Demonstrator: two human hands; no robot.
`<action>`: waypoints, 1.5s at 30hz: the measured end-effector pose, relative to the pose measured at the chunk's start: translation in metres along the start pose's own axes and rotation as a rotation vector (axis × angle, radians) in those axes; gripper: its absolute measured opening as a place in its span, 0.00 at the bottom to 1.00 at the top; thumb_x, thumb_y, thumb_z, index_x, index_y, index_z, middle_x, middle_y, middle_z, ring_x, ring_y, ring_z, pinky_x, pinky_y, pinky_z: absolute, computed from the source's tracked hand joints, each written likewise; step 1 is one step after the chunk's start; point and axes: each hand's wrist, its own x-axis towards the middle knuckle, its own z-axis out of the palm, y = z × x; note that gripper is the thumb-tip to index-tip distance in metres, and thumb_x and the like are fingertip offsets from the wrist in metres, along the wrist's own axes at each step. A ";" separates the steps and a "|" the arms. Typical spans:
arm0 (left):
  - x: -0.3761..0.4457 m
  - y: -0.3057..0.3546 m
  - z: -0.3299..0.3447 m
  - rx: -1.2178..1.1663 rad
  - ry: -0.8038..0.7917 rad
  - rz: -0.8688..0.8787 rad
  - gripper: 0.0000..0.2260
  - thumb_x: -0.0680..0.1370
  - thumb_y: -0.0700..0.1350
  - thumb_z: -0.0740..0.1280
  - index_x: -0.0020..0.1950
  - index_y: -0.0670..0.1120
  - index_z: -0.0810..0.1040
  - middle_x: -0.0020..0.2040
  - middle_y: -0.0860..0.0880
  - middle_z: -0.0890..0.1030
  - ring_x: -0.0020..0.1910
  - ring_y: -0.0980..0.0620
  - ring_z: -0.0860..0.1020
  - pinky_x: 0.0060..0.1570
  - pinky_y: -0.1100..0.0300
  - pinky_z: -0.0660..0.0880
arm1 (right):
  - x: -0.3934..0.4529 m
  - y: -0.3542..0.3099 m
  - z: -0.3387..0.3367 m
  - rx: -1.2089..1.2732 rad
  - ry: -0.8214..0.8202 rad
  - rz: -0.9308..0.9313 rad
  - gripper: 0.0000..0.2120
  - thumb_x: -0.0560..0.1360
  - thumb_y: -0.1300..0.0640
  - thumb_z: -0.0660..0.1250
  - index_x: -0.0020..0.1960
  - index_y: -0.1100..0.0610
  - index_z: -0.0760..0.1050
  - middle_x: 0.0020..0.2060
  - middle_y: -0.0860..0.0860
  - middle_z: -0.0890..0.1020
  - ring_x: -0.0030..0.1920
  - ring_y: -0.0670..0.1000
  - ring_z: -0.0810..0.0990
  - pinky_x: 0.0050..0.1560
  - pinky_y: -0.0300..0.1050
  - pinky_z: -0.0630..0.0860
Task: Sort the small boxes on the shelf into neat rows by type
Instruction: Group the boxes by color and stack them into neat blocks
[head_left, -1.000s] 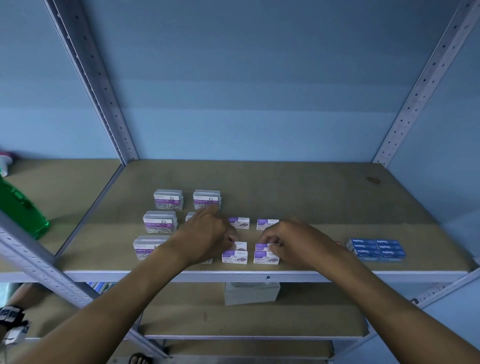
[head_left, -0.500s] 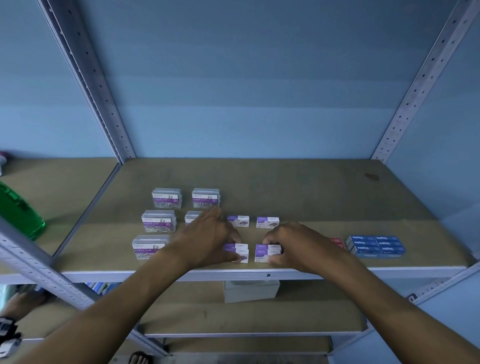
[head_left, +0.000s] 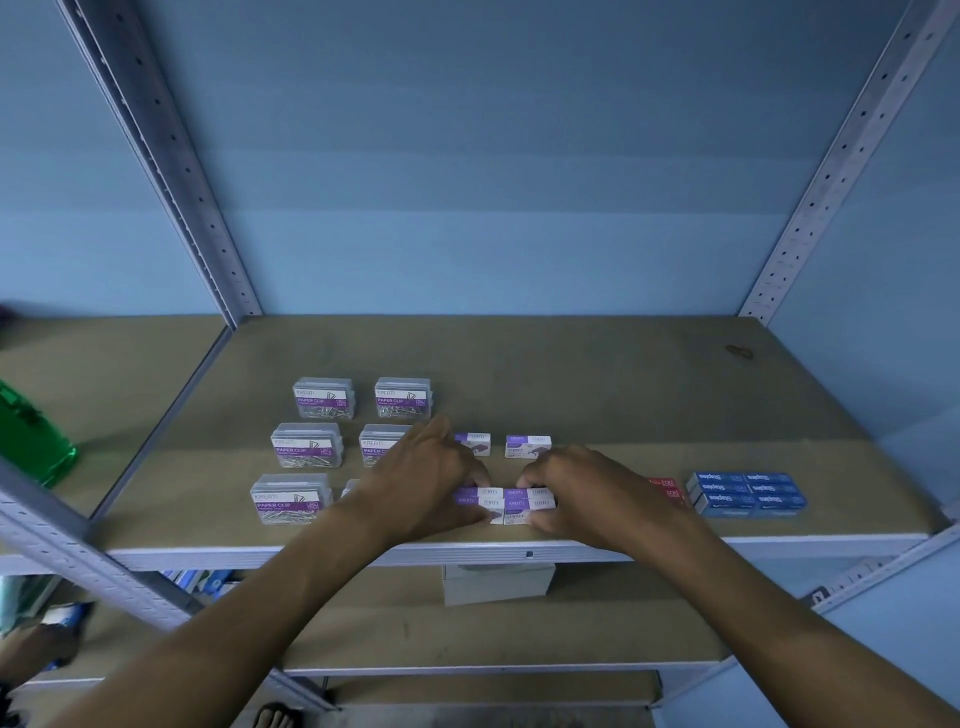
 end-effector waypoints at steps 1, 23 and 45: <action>0.000 0.000 0.000 -0.007 -0.002 -0.002 0.18 0.74 0.66 0.64 0.57 0.58 0.81 0.52 0.57 0.83 0.54 0.51 0.69 0.55 0.56 0.69 | 0.000 -0.001 0.000 0.001 0.004 -0.009 0.04 0.72 0.52 0.70 0.46 0.50 0.81 0.39 0.46 0.81 0.39 0.46 0.78 0.38 0.49 0.78; 0.031 -0.025 -0.027 0.085 0.060 -0.138 0.19 0.75 0.57 0.68 0.66 0.58 0.76 0.63 0.58 0.78 0.63 0.49 0.65 0.63 0.53 0.67 | 0.035 0.007 -0.026 0.016 0.147 0.061 0.24 0.77 0.53 0.69 0.73 0.47 0.73 0.69 0.48 0.76 0.67 0.52 0.76 0.64 0.49 0.74; 0.041 -0.023 -0.014 0.015 0.020 -0.147 0.11 0.78 0.53 0.67 0.59 0.55 0.81 0.60 0.52 0.79 0.66 0.50 0.67 0.64 0.56 0.67 | 0.049 0.017 -0.005 0.075 0.206 0.053 0.11 0.78 0.57 0.68 0.57 0.49 0.85 0.53 0.47 0.87 0.51 0.48 0.83 0.47 0.39 0.73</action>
